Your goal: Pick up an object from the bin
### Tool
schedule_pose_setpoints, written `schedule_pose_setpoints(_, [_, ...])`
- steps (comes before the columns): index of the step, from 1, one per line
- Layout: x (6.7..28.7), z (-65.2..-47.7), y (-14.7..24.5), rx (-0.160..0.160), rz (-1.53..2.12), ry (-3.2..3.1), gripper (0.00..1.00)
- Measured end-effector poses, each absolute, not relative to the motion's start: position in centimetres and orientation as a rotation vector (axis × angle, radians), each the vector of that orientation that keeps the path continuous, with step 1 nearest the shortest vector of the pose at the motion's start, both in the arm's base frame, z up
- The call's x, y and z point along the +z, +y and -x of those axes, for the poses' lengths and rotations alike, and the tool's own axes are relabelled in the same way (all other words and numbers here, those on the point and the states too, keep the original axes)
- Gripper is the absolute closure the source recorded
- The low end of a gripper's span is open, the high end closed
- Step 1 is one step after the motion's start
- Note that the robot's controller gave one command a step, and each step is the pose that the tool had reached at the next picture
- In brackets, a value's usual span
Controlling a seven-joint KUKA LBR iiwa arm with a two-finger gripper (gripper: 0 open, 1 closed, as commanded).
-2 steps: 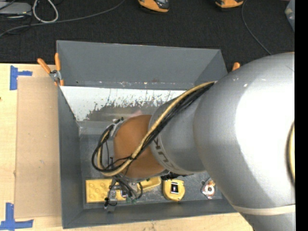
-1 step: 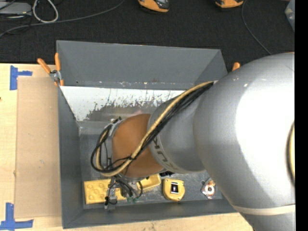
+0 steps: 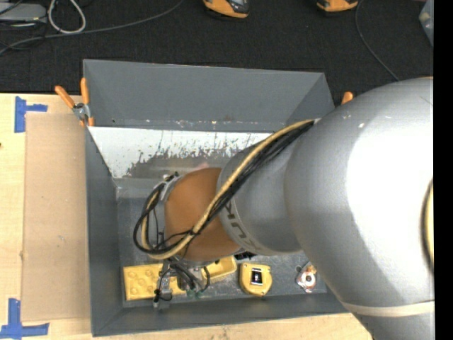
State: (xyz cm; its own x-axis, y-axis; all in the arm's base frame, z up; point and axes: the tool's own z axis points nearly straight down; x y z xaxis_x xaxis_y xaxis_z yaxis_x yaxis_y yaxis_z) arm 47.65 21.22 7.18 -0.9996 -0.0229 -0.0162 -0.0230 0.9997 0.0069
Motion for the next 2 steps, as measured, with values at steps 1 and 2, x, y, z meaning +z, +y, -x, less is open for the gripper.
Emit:
schedule_pose_setpoints(1, [7.2, -47.7, 21.2, 0.011, 0.033, 3.125, 1.00])
schedule_pose_setpoints(2, [8.7, -47.5, 21.1, 0.008, 0.029, 3.133, 1.00])
